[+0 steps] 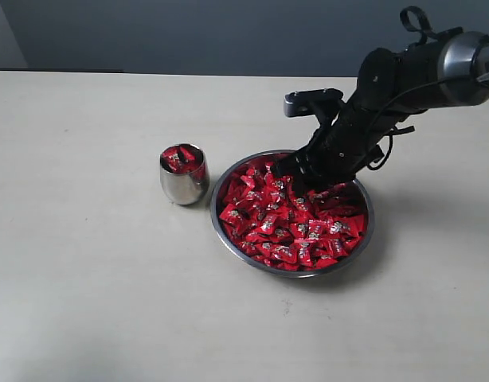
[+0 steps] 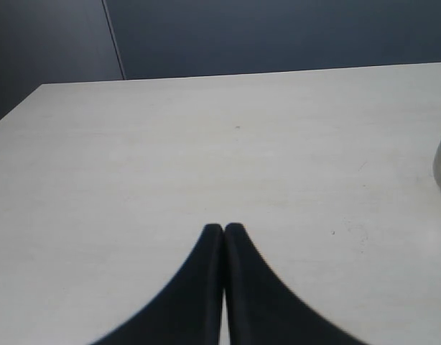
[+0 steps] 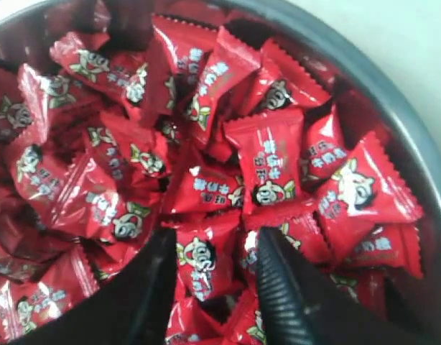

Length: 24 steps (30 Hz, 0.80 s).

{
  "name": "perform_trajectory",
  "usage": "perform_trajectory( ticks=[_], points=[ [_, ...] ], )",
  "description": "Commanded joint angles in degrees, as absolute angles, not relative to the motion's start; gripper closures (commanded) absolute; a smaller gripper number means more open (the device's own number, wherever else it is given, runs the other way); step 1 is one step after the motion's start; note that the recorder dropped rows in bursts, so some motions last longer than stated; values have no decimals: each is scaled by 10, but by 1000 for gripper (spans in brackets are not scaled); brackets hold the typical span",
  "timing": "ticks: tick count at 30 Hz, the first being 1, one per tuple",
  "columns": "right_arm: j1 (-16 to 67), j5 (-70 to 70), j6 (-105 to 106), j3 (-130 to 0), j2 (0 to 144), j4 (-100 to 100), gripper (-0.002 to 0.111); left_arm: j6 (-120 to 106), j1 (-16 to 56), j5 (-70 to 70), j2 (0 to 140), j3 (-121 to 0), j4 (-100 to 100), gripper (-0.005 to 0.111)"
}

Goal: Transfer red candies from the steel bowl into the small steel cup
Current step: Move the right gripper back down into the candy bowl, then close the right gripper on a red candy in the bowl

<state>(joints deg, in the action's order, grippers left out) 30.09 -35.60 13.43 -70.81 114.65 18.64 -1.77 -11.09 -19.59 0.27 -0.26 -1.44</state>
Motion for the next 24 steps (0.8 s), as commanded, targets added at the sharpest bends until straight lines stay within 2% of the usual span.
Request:
perform_trajectory(
  ticks=[1,24],
  points=[
    [315,-371,161,-727,1160,187,71,-17,-107,-191,0,0,-16,106],
    [331,-389,152,-734,1202,129,71,-17,-107,-191,0,0,-16,106]
  ],
)
